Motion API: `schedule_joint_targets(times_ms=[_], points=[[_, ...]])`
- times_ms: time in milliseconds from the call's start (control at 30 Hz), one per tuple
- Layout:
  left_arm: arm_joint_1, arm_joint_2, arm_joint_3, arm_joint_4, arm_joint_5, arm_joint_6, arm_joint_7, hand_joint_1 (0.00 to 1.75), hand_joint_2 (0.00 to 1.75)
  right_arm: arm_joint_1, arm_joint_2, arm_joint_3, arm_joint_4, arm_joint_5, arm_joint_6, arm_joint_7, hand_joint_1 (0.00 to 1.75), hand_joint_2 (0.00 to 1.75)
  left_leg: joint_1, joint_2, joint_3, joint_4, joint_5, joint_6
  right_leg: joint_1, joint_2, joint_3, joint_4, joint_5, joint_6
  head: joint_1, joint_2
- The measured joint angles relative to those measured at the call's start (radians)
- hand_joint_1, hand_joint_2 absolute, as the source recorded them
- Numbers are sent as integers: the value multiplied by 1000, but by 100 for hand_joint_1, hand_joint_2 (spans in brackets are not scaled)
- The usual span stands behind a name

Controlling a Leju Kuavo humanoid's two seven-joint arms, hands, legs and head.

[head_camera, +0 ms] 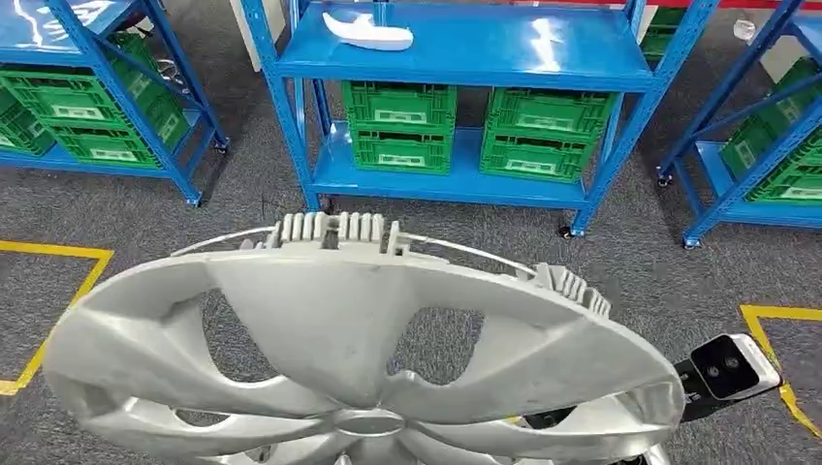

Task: Take the parts from the cabinet and place them on the table.

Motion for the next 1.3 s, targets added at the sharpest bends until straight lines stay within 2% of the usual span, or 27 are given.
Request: schedule_joint_targets(times_ms=[67,167,200,233,300,333,367,400,467,533,600,667,700,733,767,833,867,900,967,1033,1067,1133,1167,1200,1233,1267,1300], points=[[0,-1,1,-4,3,6,-4,0,175,1,-2,-1,0,5,-2,0,166,175,2,2,-31,12,14,-5,-2,0,25,28,13,23,1,0],[1,-4,6,-11,5,17,-11,0,175,-1,-3,0,-2,9,-6,0,166,175,11,1,-77,49,26,-20,-8,-2,196,-216,87,52,1,0],[1,0,9,-12,6,21,-12,0,175,-4,-3,0,-3,9,-7,0,166,175,5,1,-96,63,28,-26,-4,-1,238,-277,48,44,2,0],[1,-1,9,-15,6,22,-12,0,175,-3,-3,1,-5,9,-8,-1,166,175,5,3,-103,72,33,-31,1,5,228,-278,53,30,-3,0],[2,0,10,-17,6,23,-13,0,175,-6,-3,1,-5,9,-9,-2,166,175,7,0,-110,76,50,-42,4,6,212,-266,58,22,-1,0],[3,2,10,-17,6,24,-13,0,175,-6,-2,1,-5,8,-10,-3,166,175,7,-3,-115,77,58,-49,0,5,202,-266,66,10,-2,0],[4,3,10,-18,6,25,-13,0,175,-9,-2,1,-6,8,-10,-4,166,175,12,-3,-124,83,42,-54,-6,1,197,-267,75,-3,0,0],[4,3,10,-19,6,25,-13,0,175,-12,0,2,-6,8,-10,-4,166,175,12,-4,-134,113,-6,-61,-5,1,186,-267,83,-15,-5,0],[5,5,11,-19,6,26,-13,0,175,-17,2,3,-7,7,-9,-6,166,175,18,-4,-169,253,-122,-72,-1,0,163,-267,104,-23,-8,0],[6,5,12,-19,6,27,-13,0,175,-18,1,3,-7,4,-7,-8,166,175,20,-4,-188,381,-170,-73,5,-1,137,-266,125,-24,-8,0],[7,5,13,-23,6,27,-13,0,175,-20,1,3,-6,2,-3,-10,166,175,20,-5,-139,357,-122,-65,11,-1,112,-266,146,-24,-9,0],[6,8,18,-26,6,28,-13,0,175,-24,1,3,-6,-3,3,-16,166,175,13,-9,-17,200,-70,-41,21,2,90,-266,167,-25,-8,0],[4,13,22,-27,6,29,-13,0,175,-27,1,3,-6,-4,4,-19,166,175,4,-10,42,109,-95,-20,18,2,86,-266,175,-24,-8,0],[4,15,24,-28,5,30,-13,0,175,-32,1,4,-6,-5,5,-20,166,175,4,-7,83,43,-126,-13,22,1,82,-268,184,-17,-6,0],[3,18,25,-30,5,32,-13,0,175,-34,2,4,-5,-5,6,-21,166,175,0,-8,82,42,-121,-22,12,-2,82,-272,193,-10,-7,0],[4,21,26,-32,5,35,-13,0,175,-36,3,6,-5,-7,8,-24,166,175,-15,-9,73,33,-100,-8,2,-2,81,-283,214,5,-9,0],[5,24,26,-32,5,35,-12,0,175,-36,4,6,-5,-8,9,-24,166,175,-10,-7,68,4,-71,0,10,-1,79,-290,221,8,-8,0],[3,23,26,-33,5,35,-12,0,175,-36,2,6,-3,-8,10,-24,166,175,-5,-2,65,-9,-51,-3,9,-1,67,-274,193,3,-7,0],[2,23,28,-35,5,35,-12,0,175,-39,1,7,-2,-9,11,-24,166,175,-4,-1,35,-12,-22,6,6,0,33,-165,78,-13,-3,0],[2,20,28,-35,5,35,-12,0,175,-39,0,8,0,-9,11,-24,166,175,-4,1,-3,-9,7,5,4,0,3,-9,6,-3,-4,0],[2,19,28,-36,5,35,-12,0,175,-39,-1,7,2,-9,11,-24,166,175,-2,3,-22,-6,20,2,1,0,6,32,12,11,-4,0],[2,16,28,-37,5,35,-12,0,175,-39,-2,7,4,-9,12,-24,166,175,4,5,-65,10,42,-8,-7,0,69,-14,78,48,-4,0],[2,16,28,-38,5,35,-12,0,175,-39,-2,7,4,-9,12,-24,166,175,9,5,-88,24,48,-15,-11,-1,124,-85,105,60,-4,0],[2,16,28,-38,5,35,-12,0,175,-40,-2,7,4,-9,12,-24,166,175,12,5,-110,43,53,-21,-17,-1,189,-175,103,64,-3,0],[3,19,29,-38,5,35,-12,0,175,-42,-2,8,4,-9,12,-24,166,175,8,4,-133,64,56,-28,-9,0,249,-262,47,58,0,0],[5,18,29,-39,5,35,-12,0,175,-39,-3,8,4,-8,14,-24,166,175,10,5,-141,76,62,-34,-4,1,247,-277,32,28,-6,0],[7,18,30,-40,5,36,-12,0,175,-39,-3,8,5,-8,14,-24,166,175,12,5,-143,81,71,-40,-3,1,231,-275,33,25,-3,0]])
